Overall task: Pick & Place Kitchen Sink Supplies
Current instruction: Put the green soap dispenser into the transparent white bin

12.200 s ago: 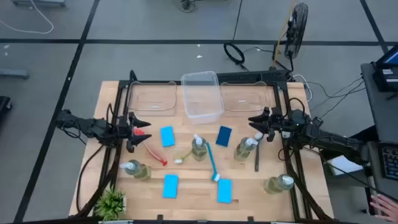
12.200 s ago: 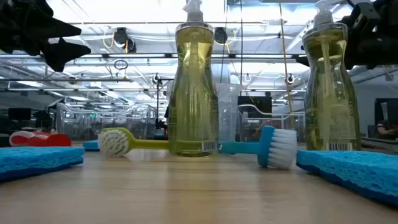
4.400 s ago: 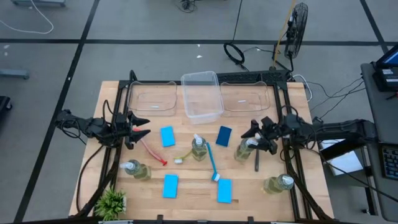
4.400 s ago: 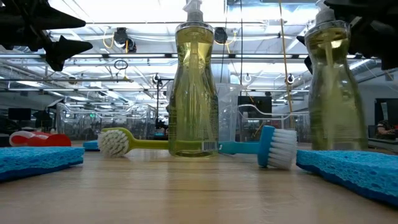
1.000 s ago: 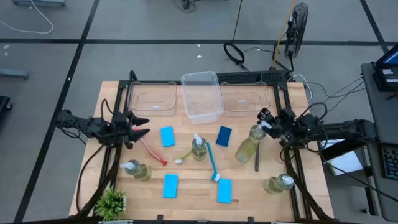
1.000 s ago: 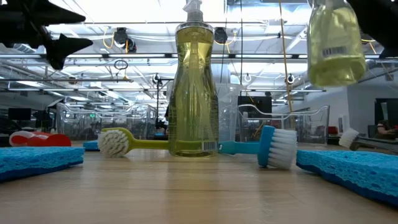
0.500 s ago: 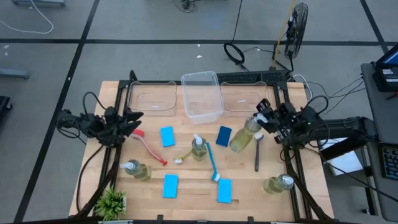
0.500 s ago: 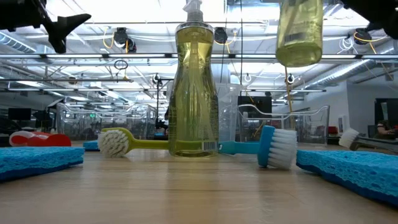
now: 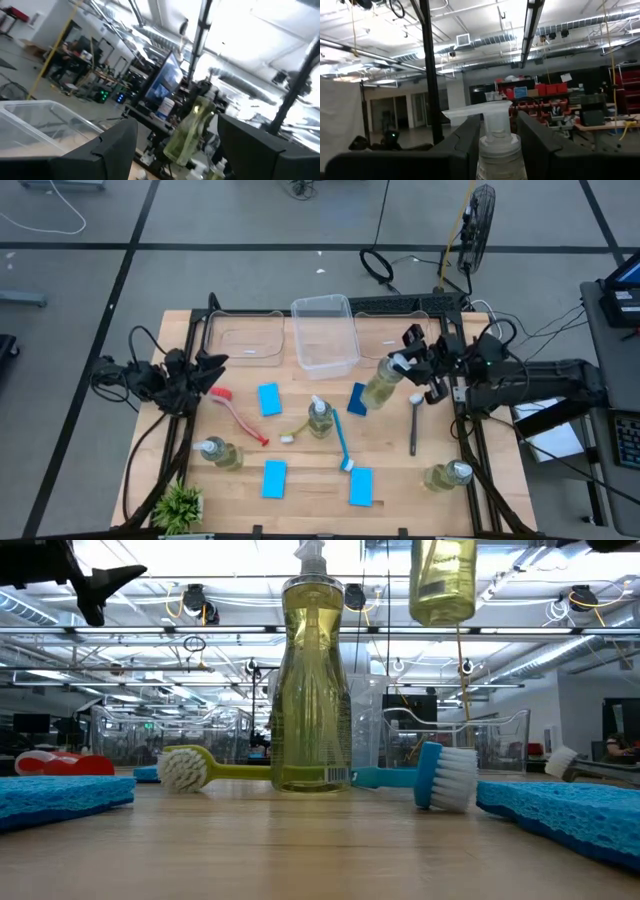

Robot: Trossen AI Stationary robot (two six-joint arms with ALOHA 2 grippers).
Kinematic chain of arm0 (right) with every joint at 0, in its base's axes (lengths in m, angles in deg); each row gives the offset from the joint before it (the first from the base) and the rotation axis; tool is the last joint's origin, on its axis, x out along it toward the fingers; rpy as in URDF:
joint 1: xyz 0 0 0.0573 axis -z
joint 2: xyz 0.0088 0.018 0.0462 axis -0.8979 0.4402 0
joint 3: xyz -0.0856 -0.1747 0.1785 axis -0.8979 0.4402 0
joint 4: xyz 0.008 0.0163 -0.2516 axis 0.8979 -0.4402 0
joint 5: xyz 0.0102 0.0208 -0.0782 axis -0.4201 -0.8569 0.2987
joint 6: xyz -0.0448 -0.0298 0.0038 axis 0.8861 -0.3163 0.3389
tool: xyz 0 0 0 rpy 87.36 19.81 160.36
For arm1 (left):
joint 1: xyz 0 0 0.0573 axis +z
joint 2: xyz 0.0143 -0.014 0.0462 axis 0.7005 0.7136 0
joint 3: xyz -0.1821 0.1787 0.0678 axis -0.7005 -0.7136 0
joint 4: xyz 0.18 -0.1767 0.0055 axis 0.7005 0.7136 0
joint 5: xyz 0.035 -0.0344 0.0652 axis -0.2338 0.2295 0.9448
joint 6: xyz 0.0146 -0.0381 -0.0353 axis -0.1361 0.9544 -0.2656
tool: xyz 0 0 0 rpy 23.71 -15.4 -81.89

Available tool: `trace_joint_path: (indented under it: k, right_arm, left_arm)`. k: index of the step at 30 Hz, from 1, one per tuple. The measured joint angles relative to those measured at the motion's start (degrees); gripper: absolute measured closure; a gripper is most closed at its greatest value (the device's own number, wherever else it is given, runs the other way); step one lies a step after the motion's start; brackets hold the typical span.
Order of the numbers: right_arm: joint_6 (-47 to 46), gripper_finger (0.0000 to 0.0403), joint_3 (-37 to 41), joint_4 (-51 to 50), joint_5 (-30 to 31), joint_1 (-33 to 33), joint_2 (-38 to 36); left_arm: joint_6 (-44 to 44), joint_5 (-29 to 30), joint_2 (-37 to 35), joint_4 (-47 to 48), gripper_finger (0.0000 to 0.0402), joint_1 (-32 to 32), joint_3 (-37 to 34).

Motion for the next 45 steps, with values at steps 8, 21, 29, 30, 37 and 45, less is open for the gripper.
trace_joint_path:
  k: [8, 21, 29, 30, 37, 45]
  right_arm:
    - [-0.87, 0.0306, -1.71, 0.00, -0.02, 2.89, 4.08]
    - [-0.77, 0.0306, -7.85, 0.18, -4.54, 8.81, 9.25]
    - [-0.20, 0.0306, -11.42, 0.15, -8.01, 10.51, 13.23]
    - [0.09, 0.0306, -11.70, -0.04, -8.75, 10.60, 13.69]
    - [1.20, 0.0306, -12.75, 0.14, -9.17, 11.47, 14.89]
    - [1.26, 0.0306, -12.72, -0.03, -9.12, 13.40, 14.91]
  left_arm:
    - [-4.82, 0.76, 10.71, -10.73, 0.0128, 0.10, 2.65]
    - [-14.93, 7.58, 39.72, 4.06, 0.0128, 3.21, 32.12]
    - [-13.42, -3.12, 53.68, 12.89, 0.0128, 13.19, 46.67]
    - [-13.04, -5.38, 55.37, 13.11, 0.0128, 14.66, 47.88]
    - [-10.08, -23.52, 66.03, 13.63, 0.0128, 24.34, 54.26]
    - [-10.36, -40.22, 77.30, 13.78, 0.0128, 29.78, 61.01]
